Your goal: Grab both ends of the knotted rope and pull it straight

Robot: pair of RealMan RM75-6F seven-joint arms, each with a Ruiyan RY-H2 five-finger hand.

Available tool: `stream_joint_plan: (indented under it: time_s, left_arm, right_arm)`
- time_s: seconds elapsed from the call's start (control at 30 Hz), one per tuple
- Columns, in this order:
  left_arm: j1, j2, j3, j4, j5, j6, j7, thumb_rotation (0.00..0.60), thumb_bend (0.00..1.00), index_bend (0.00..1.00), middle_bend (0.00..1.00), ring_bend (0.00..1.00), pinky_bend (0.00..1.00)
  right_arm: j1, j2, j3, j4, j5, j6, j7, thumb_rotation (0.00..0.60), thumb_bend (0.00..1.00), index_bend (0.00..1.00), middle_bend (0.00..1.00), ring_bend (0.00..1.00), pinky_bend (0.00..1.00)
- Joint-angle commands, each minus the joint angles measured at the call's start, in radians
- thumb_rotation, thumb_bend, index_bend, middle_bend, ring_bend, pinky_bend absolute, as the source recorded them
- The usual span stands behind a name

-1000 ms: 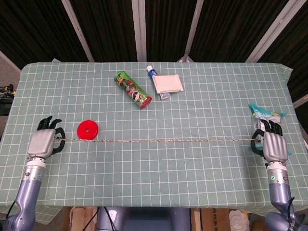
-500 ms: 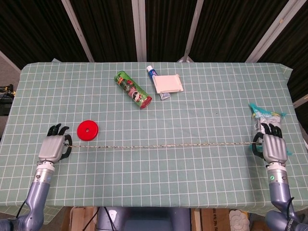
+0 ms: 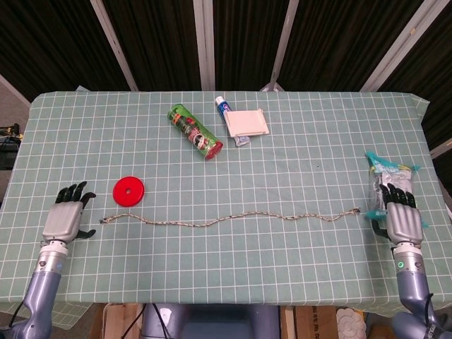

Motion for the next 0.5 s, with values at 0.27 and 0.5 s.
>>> stream_joint_plan:
  time_s: [0.27,0.5]
  left_arm:
    - [0.177,0.157,0.13,-0.07,0.362,0.211,-0.298,0.6,0.12,0.11,0.0,0.0,0.0]
    - [0.262,0.225,0.189,-0.021,0.53,0.35,-0.369,0.6,0.11,0.1,0.0,0.0,0.0]
  right_arm:
    - [-0.135,0.12,-0.095,-0.149,-0.365,0.263,0.155,0.6,0.39,0.0,0.0,0.0,0.0]
    - [-0.204,0.184,-0.196,-0.11,-0.602,0.385,0.227,0.6,0.39,0.0,0.0,0.0,0.0]
